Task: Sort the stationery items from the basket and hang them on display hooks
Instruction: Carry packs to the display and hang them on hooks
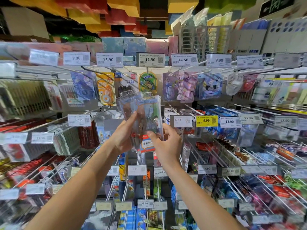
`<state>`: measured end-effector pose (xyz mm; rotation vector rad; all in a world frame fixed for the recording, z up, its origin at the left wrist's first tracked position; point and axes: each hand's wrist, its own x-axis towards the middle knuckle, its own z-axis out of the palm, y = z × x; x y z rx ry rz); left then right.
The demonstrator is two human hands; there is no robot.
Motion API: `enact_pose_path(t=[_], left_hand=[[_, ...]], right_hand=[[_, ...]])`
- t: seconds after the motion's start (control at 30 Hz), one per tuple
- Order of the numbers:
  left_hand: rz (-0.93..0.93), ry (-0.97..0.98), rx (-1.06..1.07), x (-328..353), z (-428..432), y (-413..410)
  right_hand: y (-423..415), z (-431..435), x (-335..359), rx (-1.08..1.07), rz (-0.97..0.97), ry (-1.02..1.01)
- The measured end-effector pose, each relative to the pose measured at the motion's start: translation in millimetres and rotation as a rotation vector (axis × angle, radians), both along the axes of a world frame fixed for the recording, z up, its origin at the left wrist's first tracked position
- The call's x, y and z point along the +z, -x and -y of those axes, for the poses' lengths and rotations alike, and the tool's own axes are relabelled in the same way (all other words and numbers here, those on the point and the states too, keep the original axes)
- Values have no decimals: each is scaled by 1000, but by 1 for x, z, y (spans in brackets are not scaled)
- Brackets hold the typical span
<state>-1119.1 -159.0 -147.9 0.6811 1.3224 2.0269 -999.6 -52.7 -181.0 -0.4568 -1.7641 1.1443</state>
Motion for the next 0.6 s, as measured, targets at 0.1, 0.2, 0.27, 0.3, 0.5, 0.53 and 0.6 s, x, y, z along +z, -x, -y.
enact_pose_path(t=[0.1, 0.2, 0.27, 0.3, 0.5, 0.53, 0.6], left_hand=[[-20, 19, 5, 2, -1, -1], [-33, 16, -32, 2, -2, 0], [-57, 10, -42, 2, -2, 1], [-55, 8, -39, 2, -2, 1], [-33, 46, 39, 5, 0, 2], [-18, 62, 56, 5, 0, 3], [-1, 99, 76, 8, 1, 5]], right_hand=[[-2, -2, 0, 23, -36, 60], [-1, -4, 0, 93, -74, 94], [-1, -3, -1, 179, -103, 119], [0, -3, -2, 209, -106, 125], [2, -17, -11, 342, -62, 190], [1, -21, -13, 372, -83, 236], [-5, -31, -21, 406, -118, 322]])
